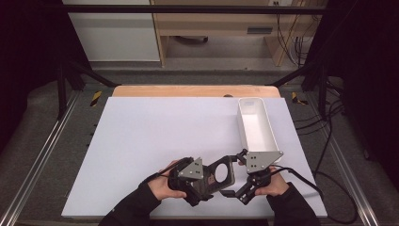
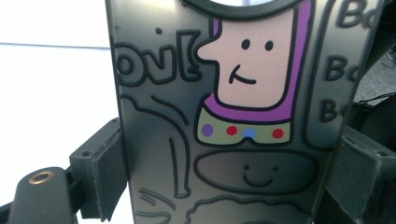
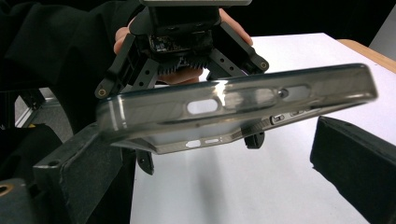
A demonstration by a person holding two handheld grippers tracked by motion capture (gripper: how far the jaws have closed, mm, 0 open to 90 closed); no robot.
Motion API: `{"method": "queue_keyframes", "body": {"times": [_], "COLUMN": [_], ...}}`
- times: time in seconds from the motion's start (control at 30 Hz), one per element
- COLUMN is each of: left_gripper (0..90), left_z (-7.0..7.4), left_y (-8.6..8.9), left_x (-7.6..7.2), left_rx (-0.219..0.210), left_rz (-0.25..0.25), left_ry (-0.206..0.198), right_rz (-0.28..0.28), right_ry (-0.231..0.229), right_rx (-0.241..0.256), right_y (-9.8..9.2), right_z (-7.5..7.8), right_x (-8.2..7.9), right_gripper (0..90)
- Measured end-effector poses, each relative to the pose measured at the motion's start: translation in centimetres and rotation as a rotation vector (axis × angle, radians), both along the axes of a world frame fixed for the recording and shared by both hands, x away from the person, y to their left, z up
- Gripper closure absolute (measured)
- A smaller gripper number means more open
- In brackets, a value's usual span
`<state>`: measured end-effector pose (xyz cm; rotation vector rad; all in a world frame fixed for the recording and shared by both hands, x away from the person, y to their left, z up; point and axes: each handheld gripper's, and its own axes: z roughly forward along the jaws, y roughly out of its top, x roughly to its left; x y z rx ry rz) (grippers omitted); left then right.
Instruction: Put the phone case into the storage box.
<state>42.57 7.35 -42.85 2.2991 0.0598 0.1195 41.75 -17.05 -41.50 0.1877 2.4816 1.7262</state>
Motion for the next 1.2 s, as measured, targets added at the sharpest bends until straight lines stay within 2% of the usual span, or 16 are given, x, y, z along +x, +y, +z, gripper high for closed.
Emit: {"method": "queue_keyframes", "body": {"times": [0.27, 0.6, 0.93, 1.2], "left_gripper": [11.6, 11.6, 11.5, 11.2], "left_z": [-0.16, -0.18, -0.2, -0.18], "left_y": [-0.56, -0.66, -0.67, -0.61], "left_x": [-0.23, -0.36, -0.35, -0.3], "left_rx": [0.003, -0.008, -0.01, -0.011], "left_rz": [-0.031, -0.047, -0.048, -0.047], "left_ry": [0.0, -0.002, 0.001, 0.013], "right_rz": [0.013, 0.047, 0.064, 0.065], "right_ry": [-0.003, 0.001, -0.002, 0.014], "right_rx": [0.006, 0.011, 0.016, 0.018], "right_y": [0.09, 0.21, 0.21, 0.23], "right_z": [-0.11, -0.26, -0.3, -0.27], "right_x": [-0.05, -0.15, -0.17, -0.1], "right_gripper": [4.1, 8.8, 11.3, 11.8]}}
